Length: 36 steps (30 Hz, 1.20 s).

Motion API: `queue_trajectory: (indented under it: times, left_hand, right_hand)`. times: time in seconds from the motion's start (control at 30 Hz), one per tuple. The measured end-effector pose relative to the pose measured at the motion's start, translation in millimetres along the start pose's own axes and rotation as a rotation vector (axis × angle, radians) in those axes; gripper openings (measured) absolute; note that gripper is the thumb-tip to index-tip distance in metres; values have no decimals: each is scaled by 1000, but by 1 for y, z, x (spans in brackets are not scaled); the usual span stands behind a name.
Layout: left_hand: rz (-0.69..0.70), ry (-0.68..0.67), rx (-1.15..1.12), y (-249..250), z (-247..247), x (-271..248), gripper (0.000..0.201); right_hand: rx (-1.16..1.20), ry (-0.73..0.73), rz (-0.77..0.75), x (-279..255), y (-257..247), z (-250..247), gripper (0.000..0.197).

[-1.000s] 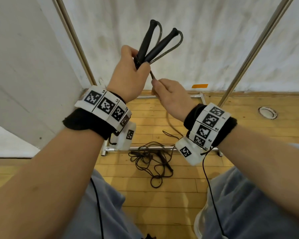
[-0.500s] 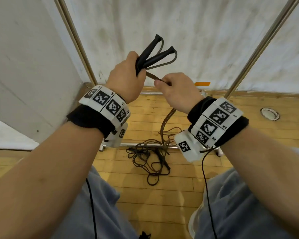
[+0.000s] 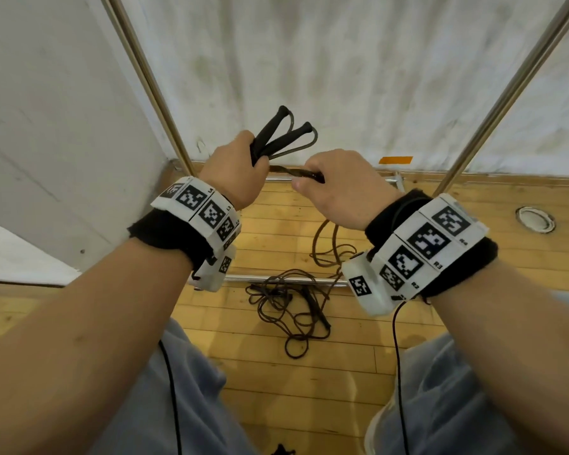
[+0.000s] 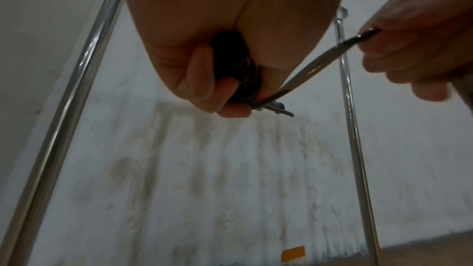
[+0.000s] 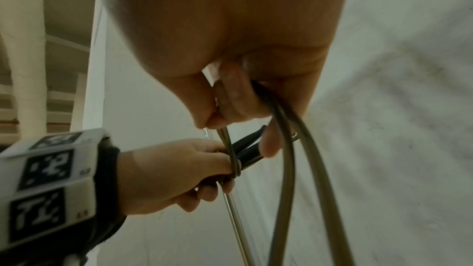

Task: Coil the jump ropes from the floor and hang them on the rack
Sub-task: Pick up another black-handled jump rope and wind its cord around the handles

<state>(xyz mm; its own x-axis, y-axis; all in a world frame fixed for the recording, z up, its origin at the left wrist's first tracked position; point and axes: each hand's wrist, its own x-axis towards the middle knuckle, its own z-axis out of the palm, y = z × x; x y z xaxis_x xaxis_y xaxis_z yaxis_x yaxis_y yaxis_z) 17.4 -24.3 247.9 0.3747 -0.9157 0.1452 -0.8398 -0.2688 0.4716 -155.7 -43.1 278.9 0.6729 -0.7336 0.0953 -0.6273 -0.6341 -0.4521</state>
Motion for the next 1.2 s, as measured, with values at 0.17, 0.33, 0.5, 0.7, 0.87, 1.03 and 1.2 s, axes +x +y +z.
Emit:
queue_trajectory:
  times: [0.17, 0.33, 0.5, 0.7, 0.87, 1.03, 1.2]
  left_hand:
    - [151, -188, 16, 7, 6, -9, 14]
    - [266, -202, 135, 16, 19, -22, 35]
    - [227, -173, 177, 22, 32, -21, 37]
    - [103, -243, 283, 24, 29, -18, 21]
    - [186, -275, 345, 25, 23, -23, 14]
    - [378, -393, 173, 23, 9, -29, 14]
    - [401, -385, -131, 25, -13, -38, 9]
  right_hand:
    - [120, 169, 13, 4, 13, -13, 27]
    - [147, 191, 2, 4, 17, -11, 30]
    - [192, 240, 2, -1, 12, -10, 41]
    - [198, 207, 96, -4, 22, -13, 46]
    - [210, 201, 163, 1, 39, -21, 31]
    - [232, 231, 190, 4, 51, -24, 31]
    - [404, 73, 197, 4, 59, -26, 38]
